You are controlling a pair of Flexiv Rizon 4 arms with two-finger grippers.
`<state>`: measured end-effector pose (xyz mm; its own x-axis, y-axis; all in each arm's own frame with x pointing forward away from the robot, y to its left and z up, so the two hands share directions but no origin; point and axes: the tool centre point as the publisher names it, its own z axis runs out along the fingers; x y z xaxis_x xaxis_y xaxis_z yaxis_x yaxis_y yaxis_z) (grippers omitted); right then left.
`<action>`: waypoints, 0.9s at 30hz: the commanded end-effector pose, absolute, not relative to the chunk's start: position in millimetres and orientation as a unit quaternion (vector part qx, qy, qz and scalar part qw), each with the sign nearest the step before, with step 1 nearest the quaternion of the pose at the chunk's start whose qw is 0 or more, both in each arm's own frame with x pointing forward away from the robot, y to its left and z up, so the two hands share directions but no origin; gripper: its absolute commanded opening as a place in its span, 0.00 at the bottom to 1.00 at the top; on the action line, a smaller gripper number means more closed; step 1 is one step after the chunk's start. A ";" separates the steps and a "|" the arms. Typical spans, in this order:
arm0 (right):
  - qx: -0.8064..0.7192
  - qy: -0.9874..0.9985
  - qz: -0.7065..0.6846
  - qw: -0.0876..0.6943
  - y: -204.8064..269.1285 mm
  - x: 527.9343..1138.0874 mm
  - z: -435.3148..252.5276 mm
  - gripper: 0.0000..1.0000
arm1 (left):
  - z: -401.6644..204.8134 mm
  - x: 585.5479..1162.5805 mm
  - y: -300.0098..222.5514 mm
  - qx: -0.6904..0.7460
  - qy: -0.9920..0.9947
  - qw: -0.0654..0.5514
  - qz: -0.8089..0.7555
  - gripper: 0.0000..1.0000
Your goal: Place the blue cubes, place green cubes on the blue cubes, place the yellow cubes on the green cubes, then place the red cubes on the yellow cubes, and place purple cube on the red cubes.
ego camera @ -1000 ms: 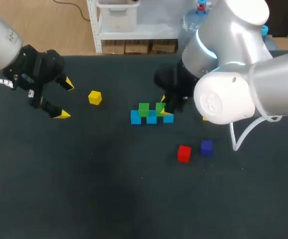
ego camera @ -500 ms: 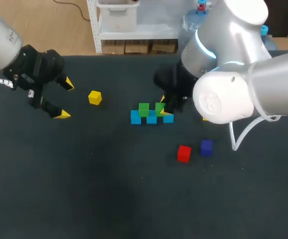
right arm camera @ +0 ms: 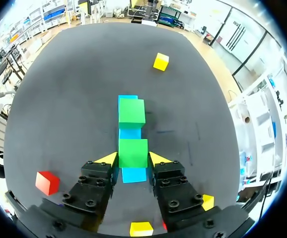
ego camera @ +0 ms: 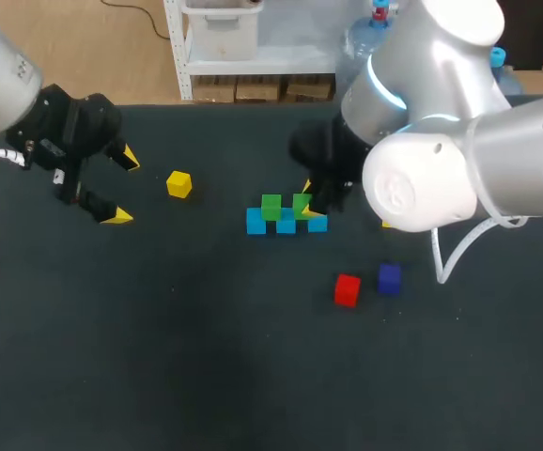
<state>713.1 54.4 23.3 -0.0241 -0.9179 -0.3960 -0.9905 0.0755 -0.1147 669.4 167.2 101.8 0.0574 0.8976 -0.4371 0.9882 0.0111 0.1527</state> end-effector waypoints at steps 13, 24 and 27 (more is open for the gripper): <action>-0.674 0.708 0.101 0.185 54.1 715.8 22.2 0.47 | 100.9 669.3 168.3 0.696 0.677 0.215 -0.107 1.00; -0.670 0.711 0.093 0.190 42.1 713.4 43.0 0.58 | 100.9 669.3 168.3 0.696 0.677 0.215 -0.107 1.00; -0.669 0.712 0.091 0.194 36.8 711.4 52.3 0.58 | 100.9 669.3 168.3 0.696 0.677 0.215 -0.107 1.00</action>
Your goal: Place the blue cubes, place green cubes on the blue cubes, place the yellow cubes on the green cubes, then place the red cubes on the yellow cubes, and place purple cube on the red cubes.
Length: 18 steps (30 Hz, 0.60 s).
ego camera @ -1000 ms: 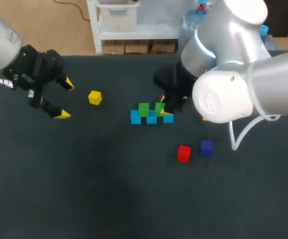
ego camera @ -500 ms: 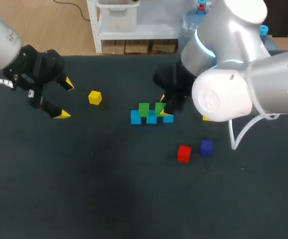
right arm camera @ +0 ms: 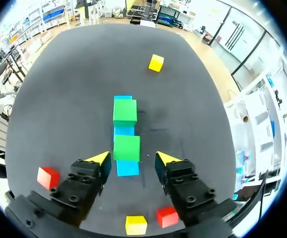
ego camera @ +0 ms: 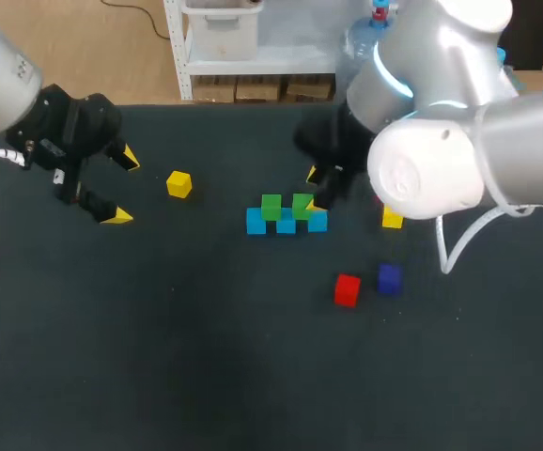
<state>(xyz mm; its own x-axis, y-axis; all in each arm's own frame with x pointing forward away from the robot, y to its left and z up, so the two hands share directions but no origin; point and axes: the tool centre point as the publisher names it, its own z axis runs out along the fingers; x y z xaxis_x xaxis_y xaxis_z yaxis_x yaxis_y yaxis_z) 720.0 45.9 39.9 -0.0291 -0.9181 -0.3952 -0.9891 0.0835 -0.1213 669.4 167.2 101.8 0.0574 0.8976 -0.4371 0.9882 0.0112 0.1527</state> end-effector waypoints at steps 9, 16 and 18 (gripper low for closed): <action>-0.651 0.722 0.102 0.209 16.3 701.2 73.1 0.95 | 100.9 669.3 168.3 0.696 0.677 0.215 -0.107 1.00; -0.635 0.727 0.128 0.228 -0.7 690.2 83.4 1.00 | 100.9 669.3 168.3 0.696 0.677 0.215 -0.107 1.00; -0.629 0.729 0.136 0.235 -6.7 687.1 85.8 1.00 | 100.9 669.3 168.3 0.696 0.677 0.215 -0.107 1.00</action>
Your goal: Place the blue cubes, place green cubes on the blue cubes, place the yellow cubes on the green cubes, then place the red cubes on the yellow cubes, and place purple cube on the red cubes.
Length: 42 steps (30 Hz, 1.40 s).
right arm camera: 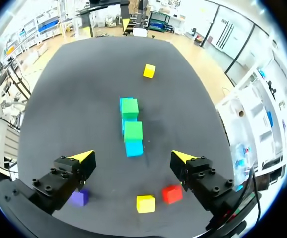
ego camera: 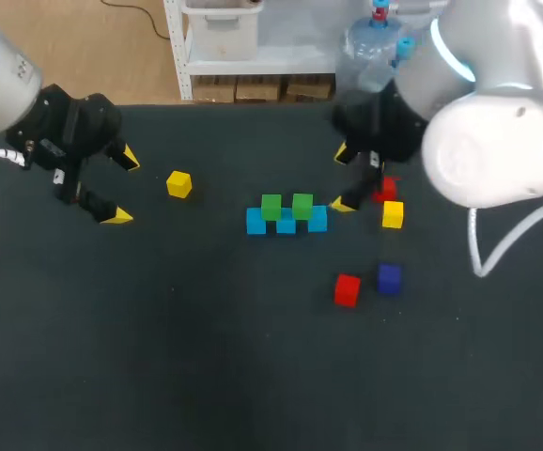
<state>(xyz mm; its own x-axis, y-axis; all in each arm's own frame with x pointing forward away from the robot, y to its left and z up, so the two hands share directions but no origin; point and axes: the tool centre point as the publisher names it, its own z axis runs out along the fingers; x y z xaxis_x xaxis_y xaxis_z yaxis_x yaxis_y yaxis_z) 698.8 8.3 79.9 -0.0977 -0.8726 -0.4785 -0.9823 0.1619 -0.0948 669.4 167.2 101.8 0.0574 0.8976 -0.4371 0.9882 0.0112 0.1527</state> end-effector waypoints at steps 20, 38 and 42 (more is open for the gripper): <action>-0.610 0.725 0.174 0.269 -60.4 680.5 91.3 1.00 | 100.9 669.3 168.3 0.696 0.677 0.215 -0.107 1.00; -0.577 0.751 0.157 0.280 -98.2 694.6 60.7 1.00 | 100.9 669.3 168.3 0.696 0.677 0.215 -0.107 1.00; -0.582 0.748 0.150 0.282 -97.9 696.1 52.4 1.00 | 100.9 669.3 168.3 0.696 0.677 0.215 -0.107 1.00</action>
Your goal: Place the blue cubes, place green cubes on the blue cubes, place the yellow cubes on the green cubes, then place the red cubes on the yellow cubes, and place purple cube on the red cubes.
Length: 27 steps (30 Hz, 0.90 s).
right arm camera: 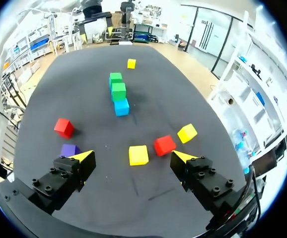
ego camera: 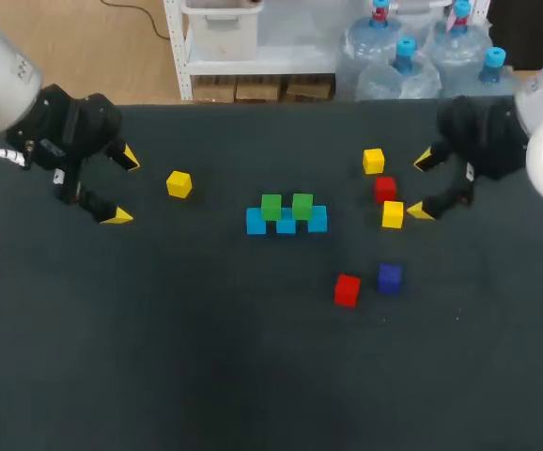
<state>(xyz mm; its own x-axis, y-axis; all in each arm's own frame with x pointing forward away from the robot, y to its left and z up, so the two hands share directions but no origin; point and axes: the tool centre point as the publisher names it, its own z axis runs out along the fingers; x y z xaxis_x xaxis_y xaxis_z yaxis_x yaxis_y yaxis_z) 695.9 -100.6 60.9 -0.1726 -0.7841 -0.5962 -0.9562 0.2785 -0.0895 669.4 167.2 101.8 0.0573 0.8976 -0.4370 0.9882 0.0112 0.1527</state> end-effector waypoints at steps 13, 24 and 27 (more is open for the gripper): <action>-0.582 0.745 0.155 0.287 -96.6 698.0 24.4 1.00 | 100.9 669.3 168.3 0.696 0.677 0.215 -0.107 1.00; -0.587 0.742 0.158 0.281 -92.7 708.5 8.6 1.00 | 100.9 669.3 168.3 0.696 0.677 0.215 -0.107 1.00; -0.589 0.742 0.159 0.280 -90.9 710.6 5.5 1.00 | 100.9 669.3 168.3 0.696 0.677 0.215 -0.107 1.00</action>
